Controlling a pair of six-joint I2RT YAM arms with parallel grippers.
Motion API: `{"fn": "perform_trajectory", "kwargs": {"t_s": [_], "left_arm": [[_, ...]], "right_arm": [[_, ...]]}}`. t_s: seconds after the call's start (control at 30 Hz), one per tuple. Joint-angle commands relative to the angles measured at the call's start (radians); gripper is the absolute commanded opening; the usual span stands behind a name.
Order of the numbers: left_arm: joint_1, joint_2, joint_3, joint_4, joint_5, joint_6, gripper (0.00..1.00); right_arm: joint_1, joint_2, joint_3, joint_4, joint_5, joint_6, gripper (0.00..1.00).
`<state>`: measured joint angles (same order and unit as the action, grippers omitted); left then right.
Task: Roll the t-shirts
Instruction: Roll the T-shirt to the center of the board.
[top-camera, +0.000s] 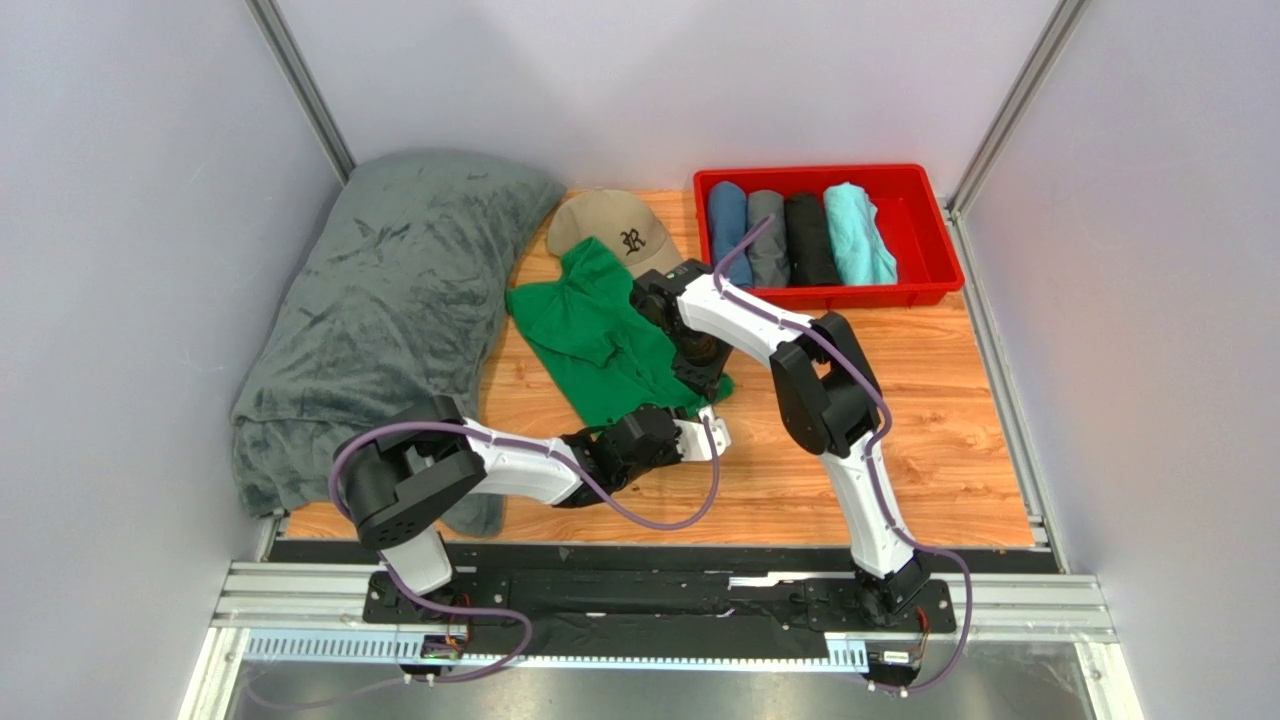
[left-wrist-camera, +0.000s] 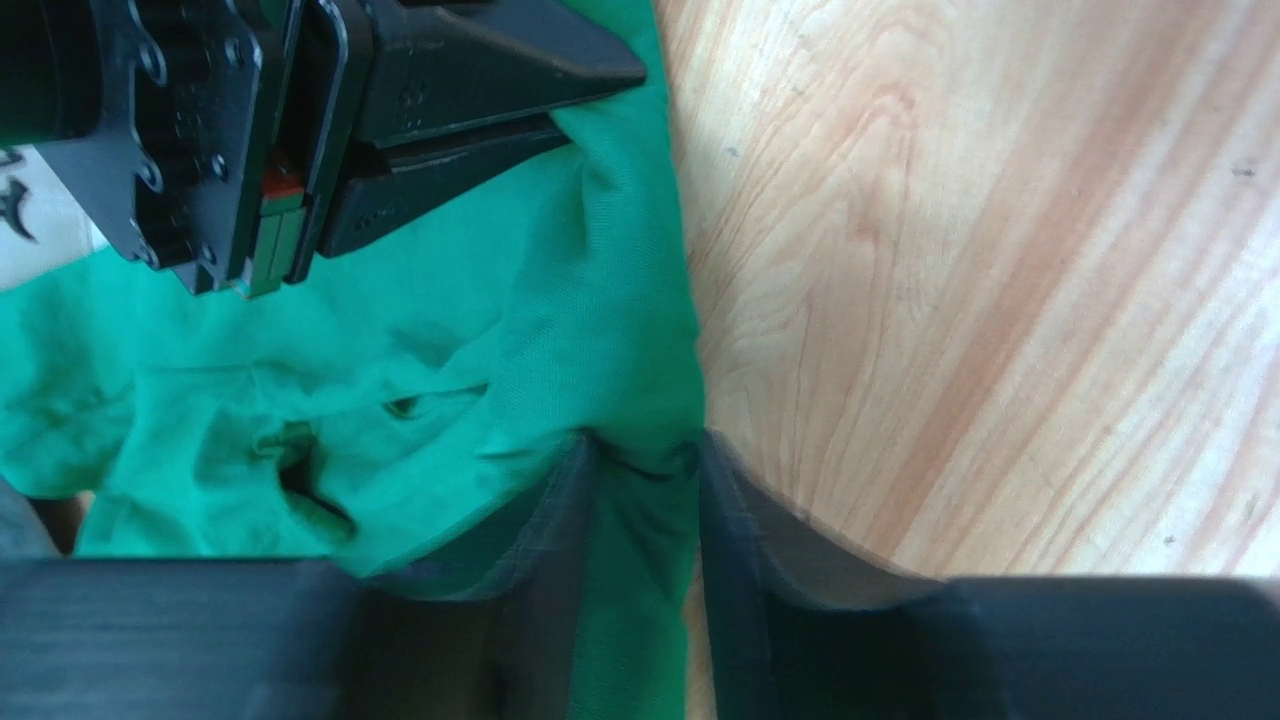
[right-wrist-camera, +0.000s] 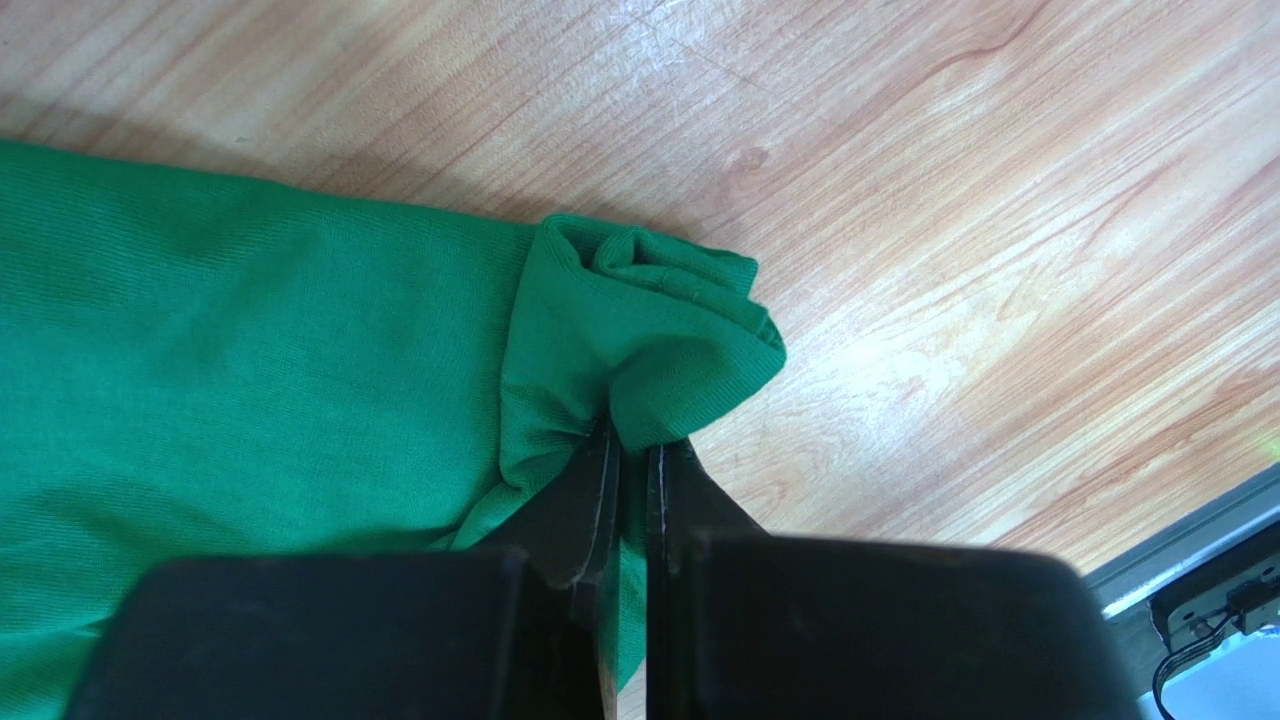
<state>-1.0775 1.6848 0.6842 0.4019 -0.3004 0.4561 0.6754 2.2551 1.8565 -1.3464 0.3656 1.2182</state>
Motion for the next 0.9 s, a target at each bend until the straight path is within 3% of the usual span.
{"fn": "perform_trajectory", "kwargs": {"t_s": [0.0, 0.07, 0.13, 0.17, 0.2, 0.27, 0.47, 0.57, 0.73, 0.87], "left_arm": [[-0.002, 0.012, 0.063, -0.070, -0.020, -0.063, 0.26], [0.002, -0.003, 0.075, -0.112, 0.001, -0.100, 0.16], [0.008, -0.020, 0.080, -0.169, 0.026, -0.149, 0.10], [0.013, -0.037, 0.081, -0.187, 0.047, -0.166, 0.02], [0.022, -0.048, 0.083, -0.224, 0.066, -0.201, 0.00], [0.069, -0.075, 0.095, -0.268, 0.151, -0.247, 0.00], [0.220, -0.131, 0.075, -0.328, 0.375, -0.397, 0.00], [0.293, -0.125, 0.078, -0.344, 0.470, -0.450, 0.00], [0.401, -0.059, 0.113, -0.396, 0.633, -0.534, 0.00], [0.485, -0.014, 0.132, -0.448, 0.716, -0.597, 0.00]], "right_arm": [[-0.004, 0.009, -0.013, 0.007, -0.022, 0.003, 0.00], [-0.004, -0.008, -0.032, 0.026, -0.022, 0.000, 0.00], [-0.004, -0.041, -0.046, 0.064, -0.019, -0.002, 0.06], [-0.004, -0.058, -0.069, 0.078, -0.013, -0.002, 0.12], [-0.004, -0.078, -0.083, 0.122, -0.010, -0.011, 0.25], [-0.005, -0.153, -0.144, 0.185, 0.004, -0.020, 0.43], [-0.023, -0.372, -0.278, 0.386, 0.065, -0.014, 0.77], [-0.027, -0.466, -0.344, 0.453, 0.105, 0.001, 0.77], [-0.011, -0.632, -0.592, 0.663, 0.119, 0.035, 0.77], [0.055, -0.719, -0.732, 0.809, 0.150, 0.049, 0.75]]}}
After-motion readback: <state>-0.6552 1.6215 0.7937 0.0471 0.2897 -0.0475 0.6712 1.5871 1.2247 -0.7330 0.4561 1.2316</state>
